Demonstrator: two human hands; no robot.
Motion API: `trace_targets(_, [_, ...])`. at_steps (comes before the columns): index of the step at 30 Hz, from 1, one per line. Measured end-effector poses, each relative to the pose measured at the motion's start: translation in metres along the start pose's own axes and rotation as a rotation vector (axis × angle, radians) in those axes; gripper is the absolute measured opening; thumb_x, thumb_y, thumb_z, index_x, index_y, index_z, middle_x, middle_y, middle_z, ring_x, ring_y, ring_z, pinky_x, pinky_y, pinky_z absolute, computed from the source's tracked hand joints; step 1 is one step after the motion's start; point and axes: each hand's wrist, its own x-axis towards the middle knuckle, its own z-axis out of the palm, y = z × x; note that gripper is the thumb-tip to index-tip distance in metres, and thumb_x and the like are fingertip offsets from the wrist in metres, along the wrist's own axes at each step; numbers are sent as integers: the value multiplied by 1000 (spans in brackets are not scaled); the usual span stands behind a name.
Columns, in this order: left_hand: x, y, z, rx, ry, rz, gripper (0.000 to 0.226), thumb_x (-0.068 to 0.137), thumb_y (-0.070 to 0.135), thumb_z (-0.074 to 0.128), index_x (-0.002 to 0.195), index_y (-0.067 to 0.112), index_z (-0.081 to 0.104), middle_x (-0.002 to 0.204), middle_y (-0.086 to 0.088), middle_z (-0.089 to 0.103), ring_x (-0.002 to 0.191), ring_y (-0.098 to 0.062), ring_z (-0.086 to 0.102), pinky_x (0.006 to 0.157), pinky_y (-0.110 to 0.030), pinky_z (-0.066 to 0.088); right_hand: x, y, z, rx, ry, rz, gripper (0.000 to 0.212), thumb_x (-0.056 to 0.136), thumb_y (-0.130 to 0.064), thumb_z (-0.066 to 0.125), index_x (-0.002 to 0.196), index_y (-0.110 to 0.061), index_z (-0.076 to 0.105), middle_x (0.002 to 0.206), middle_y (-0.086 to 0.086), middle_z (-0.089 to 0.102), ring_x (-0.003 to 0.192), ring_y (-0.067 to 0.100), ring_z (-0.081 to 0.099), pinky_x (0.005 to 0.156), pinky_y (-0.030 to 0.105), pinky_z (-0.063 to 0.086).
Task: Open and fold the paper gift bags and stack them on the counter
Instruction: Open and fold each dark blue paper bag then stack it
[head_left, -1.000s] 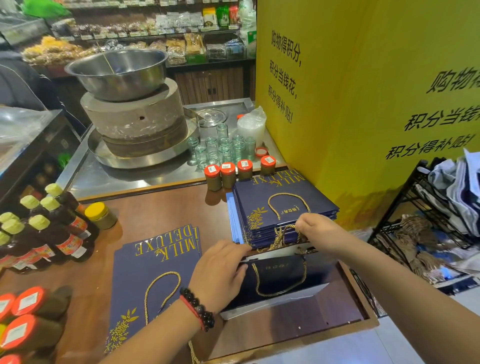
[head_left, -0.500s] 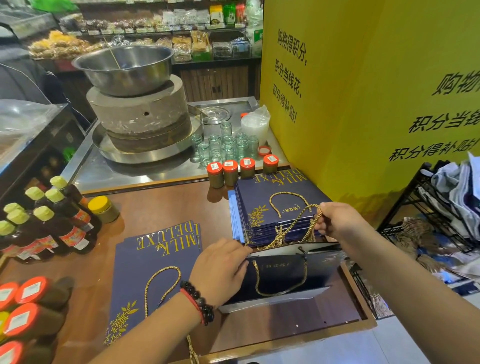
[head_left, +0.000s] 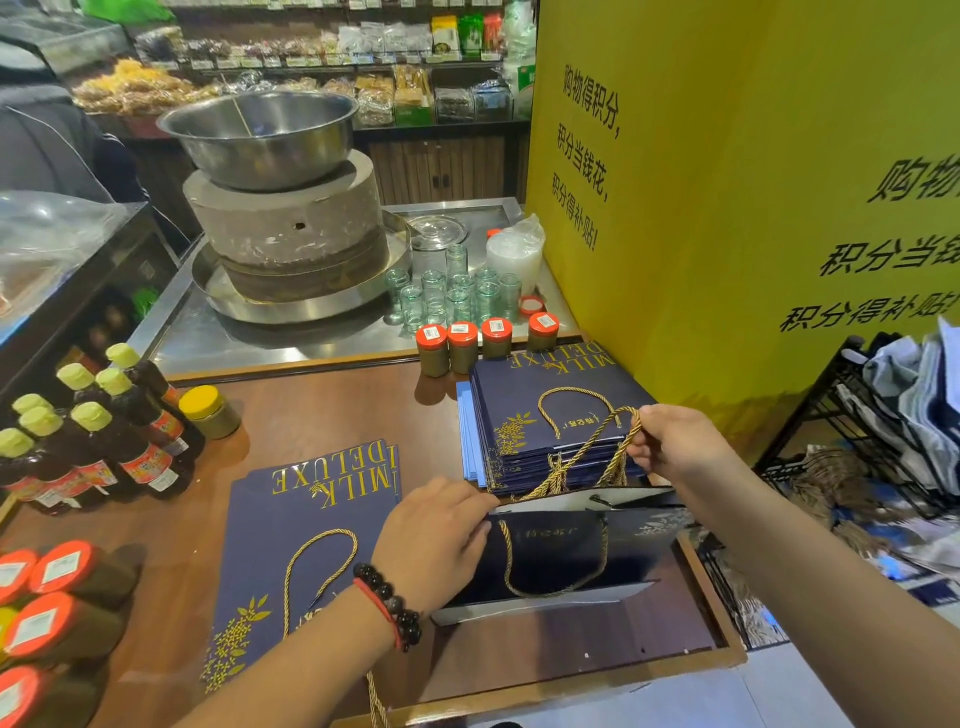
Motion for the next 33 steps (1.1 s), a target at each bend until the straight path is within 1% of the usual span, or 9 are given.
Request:
trace_targets(5, [1,-2,0,-6,-34,-26,23,72,21,77,93,25,70,81,12,63,74,-13,58,59,-27,49,-14,14,-19,-314,-56,-417,33,100,-25,47,74,-10,60,75,7,59,73,24,52,70,40,42])
trace_targets(8, [2,-4,-1,-10,-53,-43,22,75,23,74,96,24,69,82,11,63,76,-14,59,60,-28,51,-23,25,-28,-497,-201,-598,13,94,-31,59,95,-21,67,84,-3,66,81,16,60,74,31,47])
trace_targets(10, [3,-3,-2,0,-71,-55,23,77,27,72,100,24,69,84,11,65,79,-14,60,63,-29,51,-25,33,-33,-767,-305,-670,31,89,-39,66,115,-24,64,98,-11,66,94,14,62,80,27,46])
trace_targets(12, [5,-1,-2,10,-88,-63,24,81,32,67,104,24,68,87,10,66,81,-14,61,66,-30,51,-20,42,-36,-1163,-303,-792,50,86,-51,65,130,-28,57,115,-15,63,110,12,59,90,30,44])
trace_targets(14, [8,2,-3,28,-104,-68,24,82,35,64,104,25,68,86,11,67,79,-14,62,65,-30,51,-16,46,-37,-1327,-228,-939,43,88,-51,61,126,-31,59,116,-15,66,108,13,60,89,32,43])
trace_targets(18, [15,6,-1,51,-97,-52,13,78,33,69,90,28,69,74,14,63,71,-13,60,57,-27,47,-1,55,-38,-1231,-147,-1190,15,75,-36,64,85,-27,70,72,-9,69,66,20,66,59,30,44])
trace_targets(22, [21,12,1,36,-61,-45,16,69,23,79,82,27,71,67,13,60,67,-15,59,51,-27,46,4,57,-44,-1119,-36,-1202,16,63,-26,65,77,-25,73,65,-7,68,58,22,65,41,33,50])
trace_targets(28, [7,30,25,13,-29,-67,14,78,23,60,85,23,71,72,8,59,69,-21,55,50,-27,43,17,73,-58,-1067,-49,-1339,15,58,-22,69,71,-22,75,60,-6,66,54,21,64,42,24,44])
trace_targets(33, [-35,47,68,-74,-63,-99,20,78,24,53,86,21,71,83,8,65,72,-21,58,53,-26,49,22,139,-65,-1043,-157,-1289,25,60,-18,66,83,-19,78,77,-6,72,68,22,68,50,29,56])
